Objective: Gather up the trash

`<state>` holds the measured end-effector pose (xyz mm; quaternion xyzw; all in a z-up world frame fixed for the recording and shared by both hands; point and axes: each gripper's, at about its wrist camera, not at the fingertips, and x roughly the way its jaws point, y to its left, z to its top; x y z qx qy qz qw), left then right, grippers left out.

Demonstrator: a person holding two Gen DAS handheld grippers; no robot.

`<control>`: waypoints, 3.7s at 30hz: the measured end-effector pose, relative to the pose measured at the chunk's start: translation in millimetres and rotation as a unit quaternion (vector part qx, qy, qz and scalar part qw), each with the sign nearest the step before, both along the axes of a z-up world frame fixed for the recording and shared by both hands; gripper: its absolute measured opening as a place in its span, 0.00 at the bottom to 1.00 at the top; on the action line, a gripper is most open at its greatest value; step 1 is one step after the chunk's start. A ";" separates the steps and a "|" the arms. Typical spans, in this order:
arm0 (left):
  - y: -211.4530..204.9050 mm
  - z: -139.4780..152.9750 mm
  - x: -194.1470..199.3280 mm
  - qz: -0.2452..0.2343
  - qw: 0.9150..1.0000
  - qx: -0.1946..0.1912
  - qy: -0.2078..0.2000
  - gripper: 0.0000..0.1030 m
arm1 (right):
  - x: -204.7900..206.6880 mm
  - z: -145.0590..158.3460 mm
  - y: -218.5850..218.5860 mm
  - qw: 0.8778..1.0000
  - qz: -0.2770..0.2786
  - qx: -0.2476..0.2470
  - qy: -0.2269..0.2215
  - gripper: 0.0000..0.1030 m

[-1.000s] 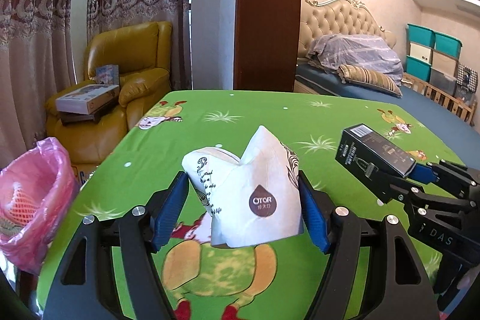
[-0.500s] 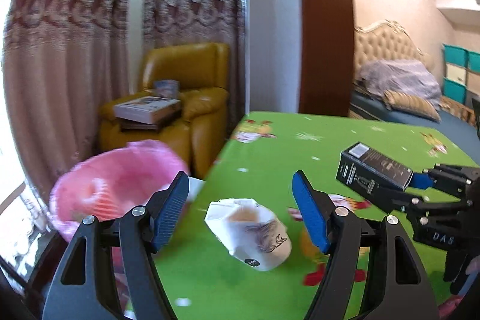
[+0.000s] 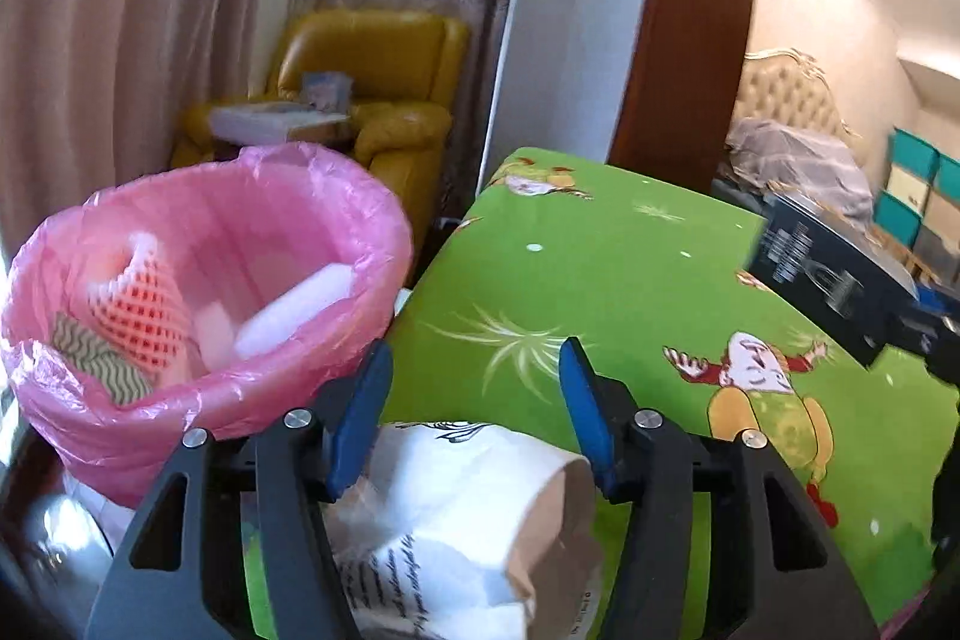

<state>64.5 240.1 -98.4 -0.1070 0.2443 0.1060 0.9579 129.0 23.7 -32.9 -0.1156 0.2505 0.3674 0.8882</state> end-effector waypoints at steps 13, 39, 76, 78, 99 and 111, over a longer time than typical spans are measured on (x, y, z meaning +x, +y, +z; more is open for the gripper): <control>-13.4 6.9 -16.5 -0.010 0.999 0.027 -0.013 0.80 | 2.8 -1.6 -4.1 1.000 -0.011 0.006 0.006 0.38; -8.3 33.1 -35.7 -0.014 0.998 0.062 -0.019 0.64 | -0.8 16.9 34.9 0.998 0.059 0.028 -0.006 0.36; 82.3 64.8 -91.1 0.171 0.979 0.106 -0.028 0.91 | 30.2 62.2 192.6 0.979 0.175 0.098 0.038 0.67; 79.7 70.2 -100.7 0.177 0.978 0.102 -0.034 0.91 | 15.4 62.1 178.2 0.981 0.171 0.092 0.021 0.71; 21.6 79.5 -151.4 0.187 0.977 0.100 -0.034 0.91 | -61.3 16.9 98.9 0.987 0.150 0.049 -0.014 0.85; 16.7 77.7 -151.8 0.180 0.976 0.110 -0.041 0.91 | -62.5 20.5 98.5 0.987 0.147 0.059 -0.026 0.86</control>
